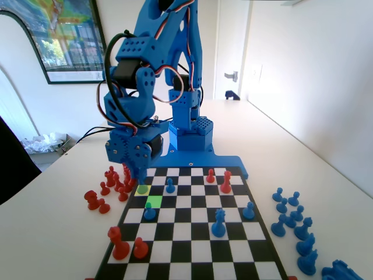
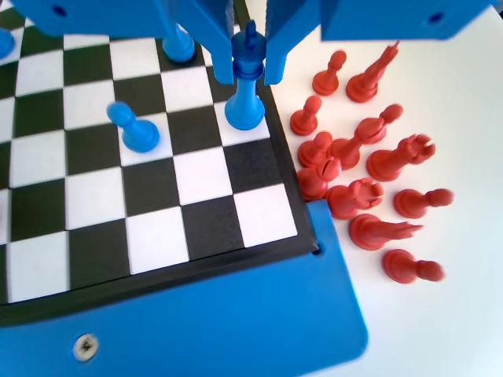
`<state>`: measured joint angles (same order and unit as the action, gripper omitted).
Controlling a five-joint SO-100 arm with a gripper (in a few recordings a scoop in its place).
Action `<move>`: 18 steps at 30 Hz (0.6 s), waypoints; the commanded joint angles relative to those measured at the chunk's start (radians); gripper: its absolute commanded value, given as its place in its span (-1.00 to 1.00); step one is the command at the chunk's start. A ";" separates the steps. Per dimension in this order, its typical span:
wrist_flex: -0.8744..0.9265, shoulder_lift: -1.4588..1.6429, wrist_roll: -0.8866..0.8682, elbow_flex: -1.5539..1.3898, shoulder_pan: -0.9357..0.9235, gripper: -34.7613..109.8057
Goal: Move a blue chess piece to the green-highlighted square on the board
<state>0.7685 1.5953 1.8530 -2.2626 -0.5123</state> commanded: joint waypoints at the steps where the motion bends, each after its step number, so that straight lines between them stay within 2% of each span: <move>1: 0.120 0.037 -0.025 0.100 0.012 -0.51; 5: 0.183 0.032 -0.080 0.181 0.052 -0.51; 12: 0.193 -0.008 -0.133 0.235 0.110 -0.51; 18: 0.110 -0.035 -0.152 0.195 0.152 -0.51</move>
<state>0.9066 1.5417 1.6966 -2.0970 -0.3697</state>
